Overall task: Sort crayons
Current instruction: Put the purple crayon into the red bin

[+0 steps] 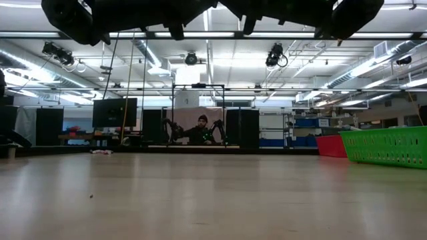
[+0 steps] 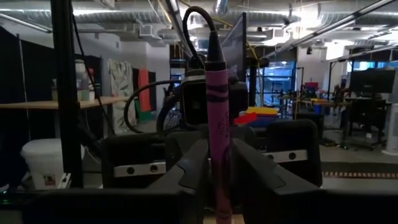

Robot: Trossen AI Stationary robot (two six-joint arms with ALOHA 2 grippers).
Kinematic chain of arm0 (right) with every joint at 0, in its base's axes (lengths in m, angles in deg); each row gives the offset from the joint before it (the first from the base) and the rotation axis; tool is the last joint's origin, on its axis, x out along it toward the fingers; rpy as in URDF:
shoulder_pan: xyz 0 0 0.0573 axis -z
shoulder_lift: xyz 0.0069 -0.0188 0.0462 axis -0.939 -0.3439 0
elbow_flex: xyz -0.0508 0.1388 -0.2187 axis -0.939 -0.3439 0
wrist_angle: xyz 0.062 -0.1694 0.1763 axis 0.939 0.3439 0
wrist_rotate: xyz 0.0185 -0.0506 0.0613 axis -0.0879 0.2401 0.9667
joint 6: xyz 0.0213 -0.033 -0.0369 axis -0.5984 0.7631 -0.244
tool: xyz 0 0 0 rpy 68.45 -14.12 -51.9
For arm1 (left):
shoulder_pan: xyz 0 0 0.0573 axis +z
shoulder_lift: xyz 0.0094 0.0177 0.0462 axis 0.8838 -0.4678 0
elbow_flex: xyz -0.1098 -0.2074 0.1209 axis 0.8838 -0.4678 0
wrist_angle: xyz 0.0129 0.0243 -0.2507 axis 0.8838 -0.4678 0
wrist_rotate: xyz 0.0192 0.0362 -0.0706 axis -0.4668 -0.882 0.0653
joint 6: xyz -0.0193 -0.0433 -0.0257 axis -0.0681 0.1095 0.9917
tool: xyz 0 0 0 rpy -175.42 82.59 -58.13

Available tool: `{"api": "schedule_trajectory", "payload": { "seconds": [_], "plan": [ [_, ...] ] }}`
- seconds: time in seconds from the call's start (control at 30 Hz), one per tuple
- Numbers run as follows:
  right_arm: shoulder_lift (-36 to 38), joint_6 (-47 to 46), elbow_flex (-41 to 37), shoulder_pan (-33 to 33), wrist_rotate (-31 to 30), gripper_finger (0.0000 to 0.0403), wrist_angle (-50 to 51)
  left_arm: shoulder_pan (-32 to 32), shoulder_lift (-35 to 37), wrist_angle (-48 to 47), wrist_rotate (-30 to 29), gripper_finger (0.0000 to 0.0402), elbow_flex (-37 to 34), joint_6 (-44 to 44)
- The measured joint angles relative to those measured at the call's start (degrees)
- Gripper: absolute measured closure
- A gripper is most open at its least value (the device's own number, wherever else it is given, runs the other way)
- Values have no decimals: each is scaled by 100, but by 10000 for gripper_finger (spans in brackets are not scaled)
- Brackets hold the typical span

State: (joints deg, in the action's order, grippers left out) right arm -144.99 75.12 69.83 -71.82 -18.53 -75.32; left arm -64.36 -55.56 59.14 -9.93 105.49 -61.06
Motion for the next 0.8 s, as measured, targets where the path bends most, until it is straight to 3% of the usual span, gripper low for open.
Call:
{"api": "schedule_trajectory", "payload": {
  "seconds": [0.17, 0.23, 0.33, 0.47, 0.53, 0.63, 0.73, 0.8],
  "plan": [
    [8, -51, -7, 10, 374, 378, 53, -33, 6, -85, 25, 375, 0, -142],
    [11, -83, -9, 20, 393, 378, 140, -40, 27, -185, 21, 366, 0, -147],
    [73, -212, 30, 22, 279, 378, 491, -64, 206, -657, -19, 329, 0, -233],
    [444, -309, 334, 39, 115, 378, 1913, -133, 1025, -2057, -112, 257, 3, -214],
    [711, -358, 638, 103, -284, 378, 3135, -195, 1558, -3080, -330, 224, 15, -89],
    [973, -221, 1256, 446, -1501, 378, 5242, -302, 2281, -4700, -654, 189, 11, 194],
    [1015, -354, 1937, 1084, -2763, 375, 7206, -418, 2837, -5927, -761, 174, 11, 494],
    [953, -696, 2288, 1649, -3180, 374, 8409, -500, 3012, -6513, -881, 172, 5, 663]
  ]
}}
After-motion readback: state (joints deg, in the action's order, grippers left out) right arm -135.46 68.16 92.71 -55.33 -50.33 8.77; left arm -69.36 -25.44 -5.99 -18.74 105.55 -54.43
